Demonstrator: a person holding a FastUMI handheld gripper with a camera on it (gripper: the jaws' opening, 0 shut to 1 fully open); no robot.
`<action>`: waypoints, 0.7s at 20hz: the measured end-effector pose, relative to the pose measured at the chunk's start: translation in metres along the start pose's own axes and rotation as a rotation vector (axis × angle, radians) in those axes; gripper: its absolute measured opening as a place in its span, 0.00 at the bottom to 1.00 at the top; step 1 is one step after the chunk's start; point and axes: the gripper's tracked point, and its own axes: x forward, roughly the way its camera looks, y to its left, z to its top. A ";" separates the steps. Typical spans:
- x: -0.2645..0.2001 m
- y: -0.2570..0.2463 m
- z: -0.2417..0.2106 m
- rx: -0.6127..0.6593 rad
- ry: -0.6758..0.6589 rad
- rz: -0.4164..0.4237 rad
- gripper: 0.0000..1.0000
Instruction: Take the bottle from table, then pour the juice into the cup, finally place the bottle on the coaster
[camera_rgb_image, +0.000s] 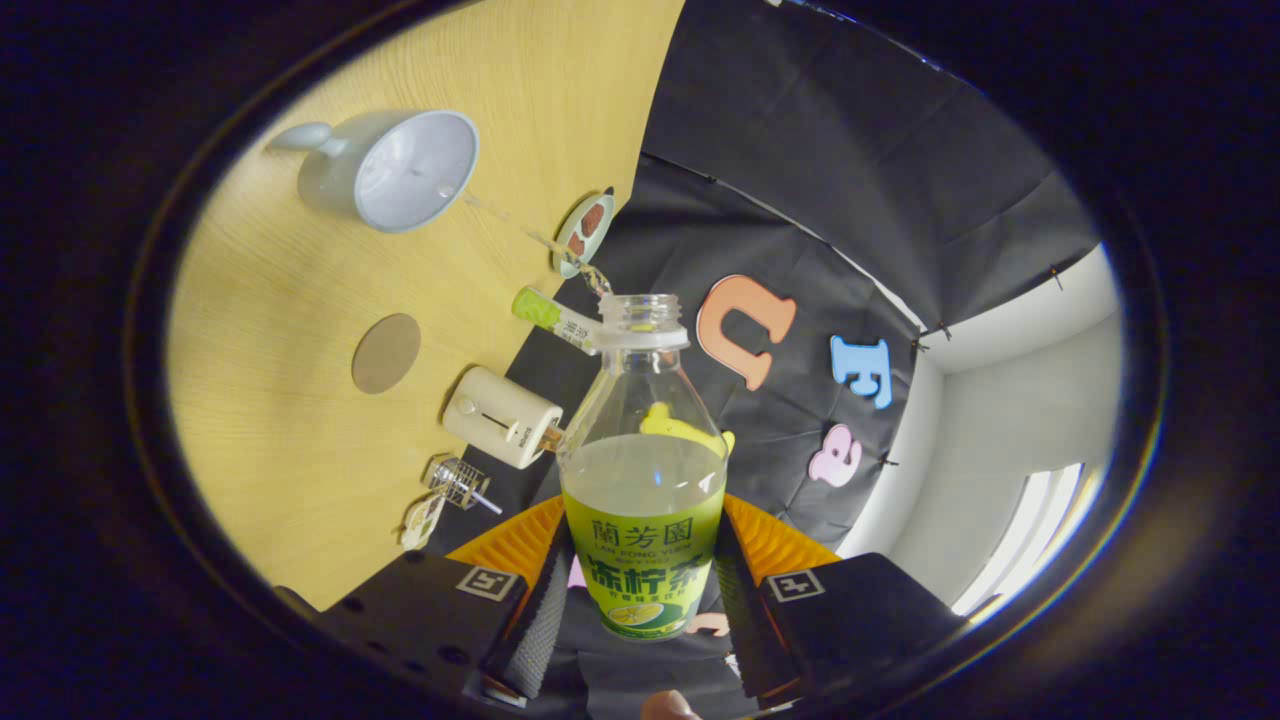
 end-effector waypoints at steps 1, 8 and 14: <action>0.001 -0.001 -0.001 -0.005 -0.001 -0.004 0.76; -0.003 -0.009 0.005 -0.047 -0.009 -0.034 0.75; 0.001 -0.015 0.011 -0.094 -0.021 -0.055 0.75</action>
